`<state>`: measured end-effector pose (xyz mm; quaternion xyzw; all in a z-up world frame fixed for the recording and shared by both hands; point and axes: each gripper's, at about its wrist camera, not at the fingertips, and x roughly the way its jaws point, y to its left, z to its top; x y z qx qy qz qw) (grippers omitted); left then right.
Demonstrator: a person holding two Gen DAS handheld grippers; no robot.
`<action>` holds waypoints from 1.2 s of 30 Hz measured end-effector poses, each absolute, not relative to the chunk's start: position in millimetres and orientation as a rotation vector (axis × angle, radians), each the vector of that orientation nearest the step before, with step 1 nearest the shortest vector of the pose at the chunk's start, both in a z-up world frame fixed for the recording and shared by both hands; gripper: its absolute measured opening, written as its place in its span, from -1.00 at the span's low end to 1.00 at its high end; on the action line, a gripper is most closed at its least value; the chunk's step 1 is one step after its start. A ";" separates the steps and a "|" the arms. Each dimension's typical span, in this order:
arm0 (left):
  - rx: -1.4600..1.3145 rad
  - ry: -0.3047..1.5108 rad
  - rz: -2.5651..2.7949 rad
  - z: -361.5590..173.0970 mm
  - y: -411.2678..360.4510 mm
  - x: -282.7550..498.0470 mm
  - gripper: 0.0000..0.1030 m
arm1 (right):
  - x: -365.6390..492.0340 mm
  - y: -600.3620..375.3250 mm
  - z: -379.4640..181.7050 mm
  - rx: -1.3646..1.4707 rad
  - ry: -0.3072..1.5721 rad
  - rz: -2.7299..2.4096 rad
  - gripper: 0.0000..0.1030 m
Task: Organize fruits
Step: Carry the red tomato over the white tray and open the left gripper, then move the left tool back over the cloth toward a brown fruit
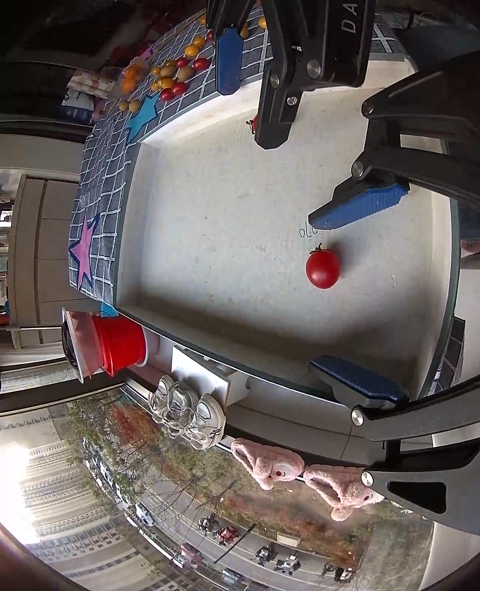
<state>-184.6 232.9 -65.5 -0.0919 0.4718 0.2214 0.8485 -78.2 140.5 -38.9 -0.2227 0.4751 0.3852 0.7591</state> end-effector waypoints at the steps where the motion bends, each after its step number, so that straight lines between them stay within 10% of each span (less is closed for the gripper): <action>1: -0.195 0.998 0.467 -64.8 232.4 -184.9 0.40 | -77.5 137.1 -34.8 -0.476 1.029 0.834 0.51; 22: -0.121 1.005 0.314 -26.4 149.5 -145.4 0.40 | -27.0 -17.1 -27.6 -0.201 1.091 0.633 0.61; 25: -0.135 0.967 0.280 -20.3 133.1 -137.4 0.99 | -16.7 -46.5 -32.1 -0.151 1.108 0.586 0.63; 36: -0.022 0.992 0.181 -26.3 57.7 -76.6 0.99 | 17.1 -156.4 -50.9 -0.004 1.143 0.380 0.68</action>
